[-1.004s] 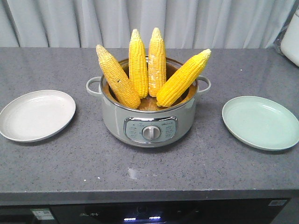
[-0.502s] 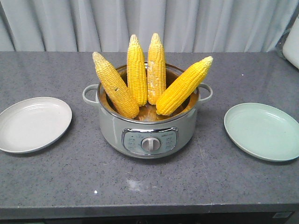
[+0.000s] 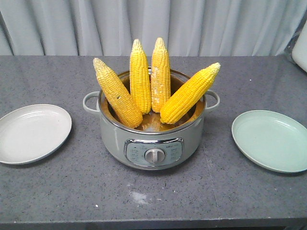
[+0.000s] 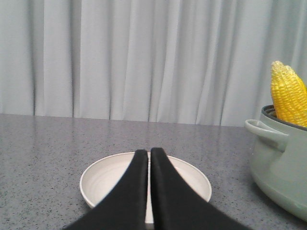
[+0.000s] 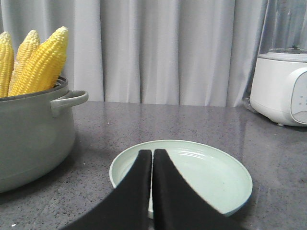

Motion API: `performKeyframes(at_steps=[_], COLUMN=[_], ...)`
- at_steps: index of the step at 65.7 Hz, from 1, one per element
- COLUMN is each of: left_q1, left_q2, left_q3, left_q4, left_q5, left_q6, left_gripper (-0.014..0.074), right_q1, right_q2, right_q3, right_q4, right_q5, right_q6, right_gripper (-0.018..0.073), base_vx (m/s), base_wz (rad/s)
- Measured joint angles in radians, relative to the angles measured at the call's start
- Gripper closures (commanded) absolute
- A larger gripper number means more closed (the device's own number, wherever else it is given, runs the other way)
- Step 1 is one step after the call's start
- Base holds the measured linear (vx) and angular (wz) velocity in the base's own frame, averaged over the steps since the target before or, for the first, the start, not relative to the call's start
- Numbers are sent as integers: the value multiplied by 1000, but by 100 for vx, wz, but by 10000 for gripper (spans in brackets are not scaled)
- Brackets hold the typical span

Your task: Distribute corn equally

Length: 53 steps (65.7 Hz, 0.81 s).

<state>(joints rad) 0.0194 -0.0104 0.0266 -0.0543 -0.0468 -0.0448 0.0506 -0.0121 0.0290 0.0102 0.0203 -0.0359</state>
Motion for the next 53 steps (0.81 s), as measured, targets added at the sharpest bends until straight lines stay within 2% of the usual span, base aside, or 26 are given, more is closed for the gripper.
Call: performKeyframes(at_steps=[53], left_q1=[0], left_q2=[0], left_q3=[0], left_q4=[0], left_q5=[0], left_q6=[0], left_gripper=[603], right_q1=[0], right_q2=[0], right_q3=[0], right_q4=[0], right_q5=[0], right_q6=[0], right_gripper=[566], base_vx=[0], base_wz=[0])
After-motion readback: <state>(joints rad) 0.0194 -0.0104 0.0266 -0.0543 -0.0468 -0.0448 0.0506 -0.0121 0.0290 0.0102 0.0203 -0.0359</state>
